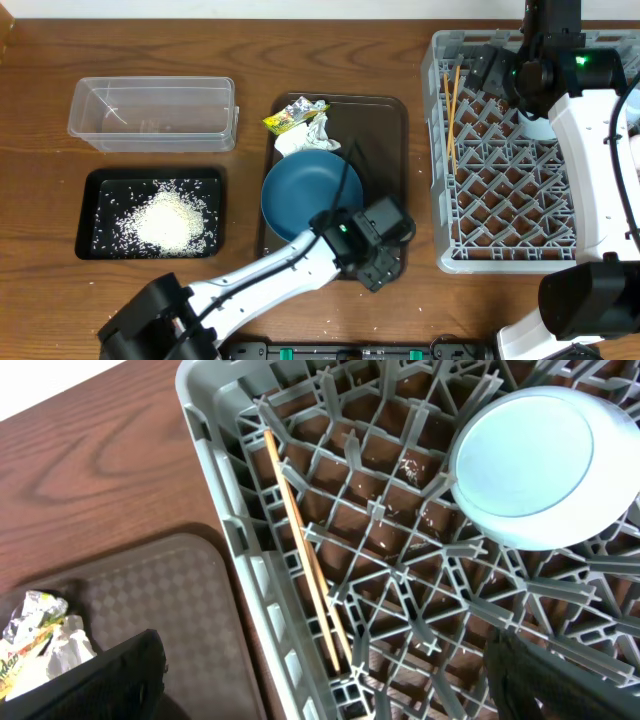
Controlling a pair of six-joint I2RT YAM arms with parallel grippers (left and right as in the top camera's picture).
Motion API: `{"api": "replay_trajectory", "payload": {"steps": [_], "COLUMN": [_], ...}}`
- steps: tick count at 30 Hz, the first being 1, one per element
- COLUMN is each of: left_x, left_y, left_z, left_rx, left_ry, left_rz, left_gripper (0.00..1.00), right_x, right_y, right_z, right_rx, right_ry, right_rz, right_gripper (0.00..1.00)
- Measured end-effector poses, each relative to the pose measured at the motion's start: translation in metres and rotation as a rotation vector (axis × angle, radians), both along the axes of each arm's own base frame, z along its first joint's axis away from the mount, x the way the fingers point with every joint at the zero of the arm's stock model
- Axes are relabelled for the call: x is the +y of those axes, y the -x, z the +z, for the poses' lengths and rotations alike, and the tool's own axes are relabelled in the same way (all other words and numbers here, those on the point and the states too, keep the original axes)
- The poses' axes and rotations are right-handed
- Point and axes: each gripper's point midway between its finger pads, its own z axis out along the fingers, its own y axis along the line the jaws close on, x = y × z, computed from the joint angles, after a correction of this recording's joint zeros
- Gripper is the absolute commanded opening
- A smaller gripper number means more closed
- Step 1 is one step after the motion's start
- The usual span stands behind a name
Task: Sort waste into correct bins and load items into the dishwasher rack
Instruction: 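Lower the left gripper and grasp the carrot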
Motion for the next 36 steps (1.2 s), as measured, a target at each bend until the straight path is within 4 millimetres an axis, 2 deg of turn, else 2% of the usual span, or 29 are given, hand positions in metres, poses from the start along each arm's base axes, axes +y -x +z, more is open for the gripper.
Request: {"api": "replay_trajectory", "payload": {"steps": [6, 13, 22, 31, 36], "left_x": [-0.010, -0.011, -0.008, -0.005, -0.006], "left_y": [-0.008, -0.020, -0.036, -0.032, -0.030], "left_z": [-0.016, -0.038, -0.039, -0.055, -0.057], "left_rx": [-0.070, -0.105, -0.179, -0.131, -0.114], "left_ry": [-0.033, -0.082, -0.108, -0.129, -0.123], "left_rz": [-0.008, 0.009, 0.042, 0.072, 0.080], "left_gripper": [0.74, 0.75, 0.74, 0.74, 0.73], "right_x": [0.000, 0.000, 0.000, 0.000, 0.000], "right_y": [0.000, 0.000, 0.000, 0.000, 0.000], "right_z": [0.000, 0.000, 0.000, 0.000, 0.000], "right_rx": [0.000, 0.000, 0.000, 0.000, 0.000], "right_ry": [0.000, 0.000, -0.001, -0.002, -0.002], "right_rz": [0.000, 0.000, 0.000, 0.001, 0.001], "right_gripper": [0.99, 0.99, 0.99, 0.99, 0.99]}}
